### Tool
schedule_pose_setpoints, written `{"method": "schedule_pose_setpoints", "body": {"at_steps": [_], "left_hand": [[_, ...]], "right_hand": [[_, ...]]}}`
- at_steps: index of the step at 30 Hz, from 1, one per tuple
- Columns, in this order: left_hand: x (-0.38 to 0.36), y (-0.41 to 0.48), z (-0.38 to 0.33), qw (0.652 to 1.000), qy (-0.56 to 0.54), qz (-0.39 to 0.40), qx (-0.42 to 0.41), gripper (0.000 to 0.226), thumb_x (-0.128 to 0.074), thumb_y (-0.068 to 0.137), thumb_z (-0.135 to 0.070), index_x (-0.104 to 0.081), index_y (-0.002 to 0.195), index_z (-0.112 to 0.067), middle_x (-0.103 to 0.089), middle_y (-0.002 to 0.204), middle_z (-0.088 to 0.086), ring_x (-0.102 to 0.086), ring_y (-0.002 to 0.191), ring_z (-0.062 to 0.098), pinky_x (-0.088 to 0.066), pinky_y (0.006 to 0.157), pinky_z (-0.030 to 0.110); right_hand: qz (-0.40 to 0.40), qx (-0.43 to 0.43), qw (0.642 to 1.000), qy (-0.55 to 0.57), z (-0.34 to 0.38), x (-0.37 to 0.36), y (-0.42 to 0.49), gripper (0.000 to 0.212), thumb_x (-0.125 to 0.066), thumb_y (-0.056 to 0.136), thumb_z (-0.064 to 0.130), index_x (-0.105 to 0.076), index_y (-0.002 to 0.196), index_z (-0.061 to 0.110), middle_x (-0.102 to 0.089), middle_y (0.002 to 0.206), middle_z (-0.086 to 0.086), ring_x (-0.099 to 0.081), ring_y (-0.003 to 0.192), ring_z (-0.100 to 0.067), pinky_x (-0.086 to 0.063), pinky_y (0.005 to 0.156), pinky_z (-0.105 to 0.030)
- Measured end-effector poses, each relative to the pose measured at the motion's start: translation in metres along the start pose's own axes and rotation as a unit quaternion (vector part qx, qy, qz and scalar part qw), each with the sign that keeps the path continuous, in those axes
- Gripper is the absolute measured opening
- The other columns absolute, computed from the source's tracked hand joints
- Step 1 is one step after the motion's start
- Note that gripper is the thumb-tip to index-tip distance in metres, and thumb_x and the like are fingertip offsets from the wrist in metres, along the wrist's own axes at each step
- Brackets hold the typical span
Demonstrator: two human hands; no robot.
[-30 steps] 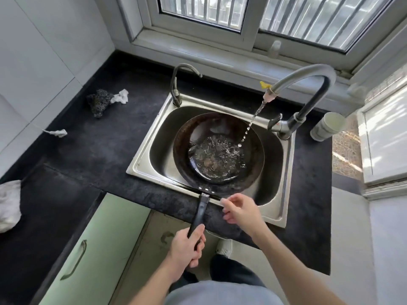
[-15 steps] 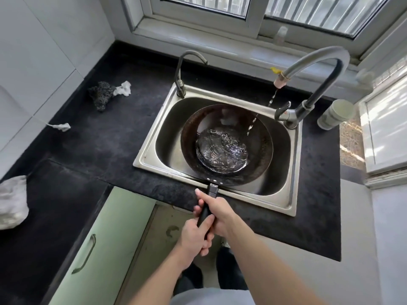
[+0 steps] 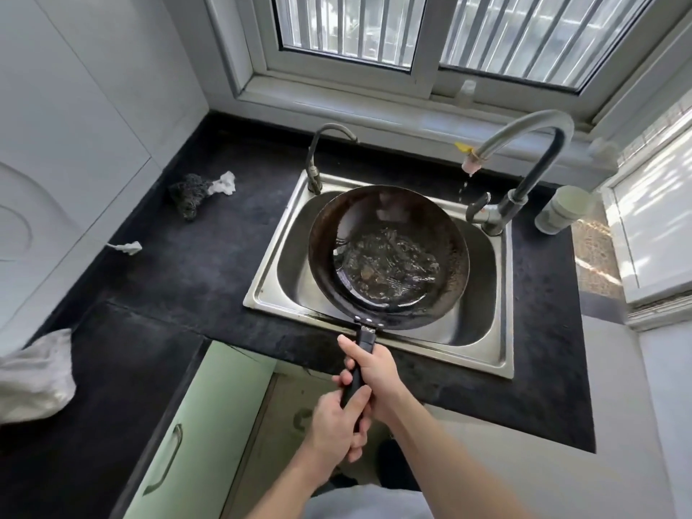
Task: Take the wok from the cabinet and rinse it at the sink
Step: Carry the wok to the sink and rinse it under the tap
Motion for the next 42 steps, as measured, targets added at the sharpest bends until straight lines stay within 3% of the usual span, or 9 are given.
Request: {"method": "schedule_pose_setpoints", "body": {"at_steps": [6, 14, 25, 42], "left_hand": [[0.014, -0.005, 0.005, 1.0, 0.024, 0.0, -0.009, 0.036, -0.055, 0.1, -0.023, -0.054, 0.071, -0.003, -0.048, 0.052, 0.007, -0.036, 0.036, 0.016, -0.03, 0.033, 0.024], [0.024, -0.011, 0.015, 1.0, 0.017, -0.012, -0.01, 0.037, -0.055, 0.1, -0.023, -0.052, 0.068, -0.004, -0.048, 0.051, 0.008, -0.037, 0.033, 0.015, -0.03, 0.032, 0.023], [-0.008, 0.003, 0.013, 0.999, 0.015, 0.021, 0.025, 0.037, -0.055, 0.099, -0.026, -0.054, 0.07, -0.003, -0.048, 0.053, 0.008, -0.036, 0.036, 0.015, -0.029, 0.032, 0.022], [0.027, -0.014, 0.009, 0.999, 0.018, -0.043, -0.011, 0.037, -0.056, 0.099, -0.022, -0.054, 0.07, -0.001, -0.05, 0.049, 0.008, -0.038, 0.03, 0.014, -0.031, 0.03, 0.02]], "right_hand": [[0.005, 0.024, 0.999, -0.03, -0.007, -0.01, -0.002, 0.028, -0.061, 0.094, 0.001, -0.046, 0.074, 0.011, -0.046, 0.053, -0.001, -0.043, 0.038, -0.015, -0.051, 0.048, -0.03], [0.056, 0.05, 0.995, -0.059, -0.011, -0.025, -0.009, 0.029, -0.06, 0.095, 0.001, -0.046, 0.071, 0.011, -0.045, 0.057, -0.003, -0.043, 0.042, -0.017, -0.053, 0.051, -0.033], [-0.005, 0.033, 0.999, -0.027, -0.001, 0.017, -0.004, 0.029, -0.058, 0.094, -0.001, -0.046, 0.069, 0.009, -0.046, 0.055, -0.004, -0.045, 0.043, -0.017, -0.053, 0.051, -0.033], [0.062, 0.022, 0.995, -0.07, -0.021, -0.022, -0.002, 0.026, -0.062, 0.093, 0.001, -0.046, 0.073, 0.008, -0.046, 0.057, -0.005, -0.047, 0.042, -0.017, -0.054, 0.052, -0.035]]}}
Point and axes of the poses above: each hand's wrist, its own y-axis towards the middle knuckle, its own x-axis out of the back of the hand, z = x × y, the point moved 10 cm from there along y, towards the middle knuckle
